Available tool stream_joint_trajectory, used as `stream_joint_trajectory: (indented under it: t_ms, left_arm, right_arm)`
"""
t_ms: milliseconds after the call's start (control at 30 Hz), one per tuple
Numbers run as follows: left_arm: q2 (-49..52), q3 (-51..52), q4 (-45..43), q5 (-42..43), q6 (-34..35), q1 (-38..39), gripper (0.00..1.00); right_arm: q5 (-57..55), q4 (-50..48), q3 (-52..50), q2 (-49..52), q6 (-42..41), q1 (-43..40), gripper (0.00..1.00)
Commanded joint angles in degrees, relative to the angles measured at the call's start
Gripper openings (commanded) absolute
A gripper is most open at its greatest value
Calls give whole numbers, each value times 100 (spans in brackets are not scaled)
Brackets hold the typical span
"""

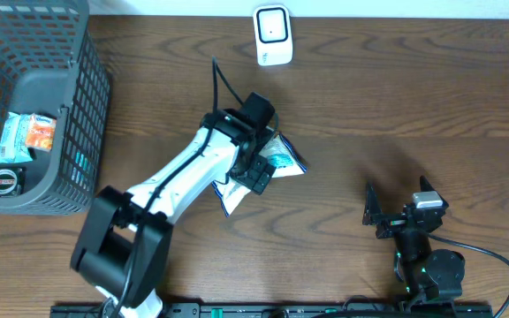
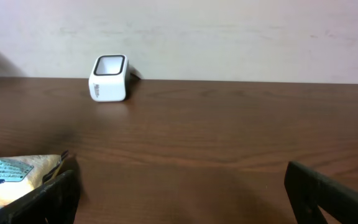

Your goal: Scan the item barcode

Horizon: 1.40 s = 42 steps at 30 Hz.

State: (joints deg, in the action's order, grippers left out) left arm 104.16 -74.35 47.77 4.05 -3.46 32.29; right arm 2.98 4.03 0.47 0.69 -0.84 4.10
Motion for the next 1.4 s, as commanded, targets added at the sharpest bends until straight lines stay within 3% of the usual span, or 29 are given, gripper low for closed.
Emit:
stream_joint_trajectory:
  t_ms: [0, 133, 233, 433, 567, 800, 1133, 1300, 1367]
  left_arm:
    - [229, 26, -236, -214, -125, 4, 95]
    - [520, 26, -369, -212, -50, 61, 87]
    - [728, 26, -415, -190, 302, 114, 67]
    - [920, 24, -619, -170, 1631, 142, 36]
    - [918, 13, -898, -142, 2734, 140, 24]
    - [896, -297, -1292, 590, 3469, 24, 23]
    - [761, -595, -1537, 754, 5189, -262, 23]
    - [761, -595, -1602, 756, 5248, -260, 24]
    - [737, -595, -1646, 761, 5248, -260, 31]
  right_arm:
    - [-4, 20, -11, -31, -37, 35, 99]
    - [-4, 20, -11, -31, -39, 35, 99]
    - [-4, 20, -11, -31, -37, 35, 99]
    - [-4, 20, -11, -31, -37, 35, 99]
    - [-4, 20, -11, -31, -37, 35, 99]
    - [-4, 20, -11, -31, -37, 35, 99]
    - [-4, 20, -11, -31, -37, 35, 99]
    - [-4, 20, -11, -31, -37, 35, 99]
    - [-4, 20, -11, -31, -37, 35, 99]
